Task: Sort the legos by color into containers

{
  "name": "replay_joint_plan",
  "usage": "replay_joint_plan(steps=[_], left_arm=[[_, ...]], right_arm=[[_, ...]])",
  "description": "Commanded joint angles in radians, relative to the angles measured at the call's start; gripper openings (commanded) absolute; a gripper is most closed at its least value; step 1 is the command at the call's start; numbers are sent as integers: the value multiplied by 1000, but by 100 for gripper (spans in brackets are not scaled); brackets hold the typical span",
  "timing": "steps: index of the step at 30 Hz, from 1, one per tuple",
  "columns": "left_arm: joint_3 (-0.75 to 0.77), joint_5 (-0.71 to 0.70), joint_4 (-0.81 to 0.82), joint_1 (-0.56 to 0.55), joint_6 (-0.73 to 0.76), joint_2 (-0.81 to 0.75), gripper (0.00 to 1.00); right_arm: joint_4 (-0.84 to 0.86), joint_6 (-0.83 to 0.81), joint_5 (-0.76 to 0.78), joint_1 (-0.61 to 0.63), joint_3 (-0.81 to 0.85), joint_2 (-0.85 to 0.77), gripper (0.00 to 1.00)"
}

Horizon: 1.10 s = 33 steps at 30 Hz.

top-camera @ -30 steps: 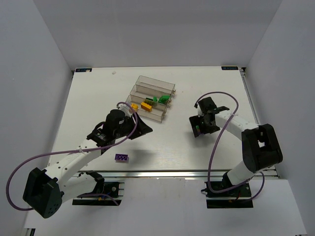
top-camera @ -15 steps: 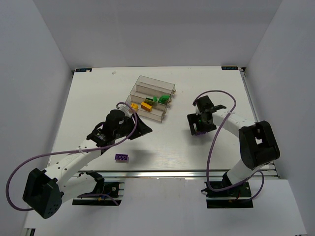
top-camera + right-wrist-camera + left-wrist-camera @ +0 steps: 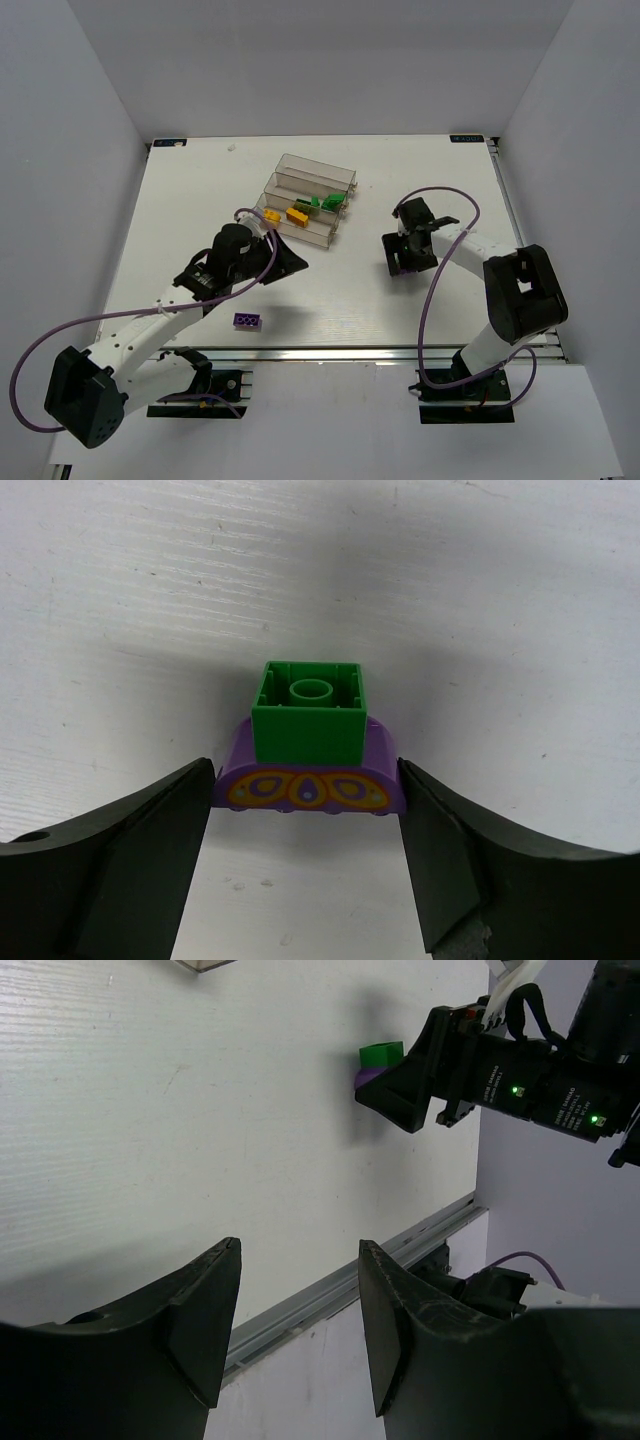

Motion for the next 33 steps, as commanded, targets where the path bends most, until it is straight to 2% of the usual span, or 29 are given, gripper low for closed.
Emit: replay_joint_plan(steps=[1, 10, 13, 16, 17, 18, 20, 22, 24, 25, 26, 28, 29, 31, 32, 33], left_arm=[[-4, -14, -11, -4, -5, -35, 60], [-7, -15, -20, -4, -10, -52, 60], [-7, -20, -23, -4, -12, -58, 60], [-6, -21, -28, -4, -13, -64, 60], [-4, -20, -29, -4, -12, -64, 60], [-4, -18, -26, -4, -10, -66, 60], [-2, -6, -17, -4, -8, -67, 60], [-1, 6, 0, -4, -7, -64, 60], [2, 34, 29, -4, 1, -55, 60], [8, 42, 49, -4, 4, -43, 60], [11, 68, 62, -4, 8, -34, 60], [24, 98, 99, -4, 16, -11, 60], [39, 114, 112, -4, 22, 14, 60], [59, 163, 142, -4, 30, 45, 60], [85, 178, 147, -4, 39, 74, 60], [96, 207, 162, -4, 41, 88, 60]], right_arm=[[25, 23, 3, 0, -16, -10, 78], [59, 20, 6, -3, -28, -8, 65], [70, 14, 2, -5, -31, -8, 56], [77, -18, -13, -5, -32, -19, 41], [85, -33, -18, -5, -32, -23, 32], [88, -55, -41, -8, -37, -34, 28], [114, -127, -72, -11, -46, -82, 19], [119, -270, -176, -11, -57, -138, 13], [111, -348, -296, -20, -59, -180, 3], [99, -454, -355, -25, -56, -226, 0], [58, -512, -459, -25, -43, -247, 0], [29, -602, -551, -30, -37, -295, 0], [9, -708, -643, -30, -31, -309, 0], [-89, -831, -713, -23, 1, -313, 0], [-122, -942, -801, -26, 15, -304, 0], [-216, -1007, -826, -30, 53, -281, 0]])
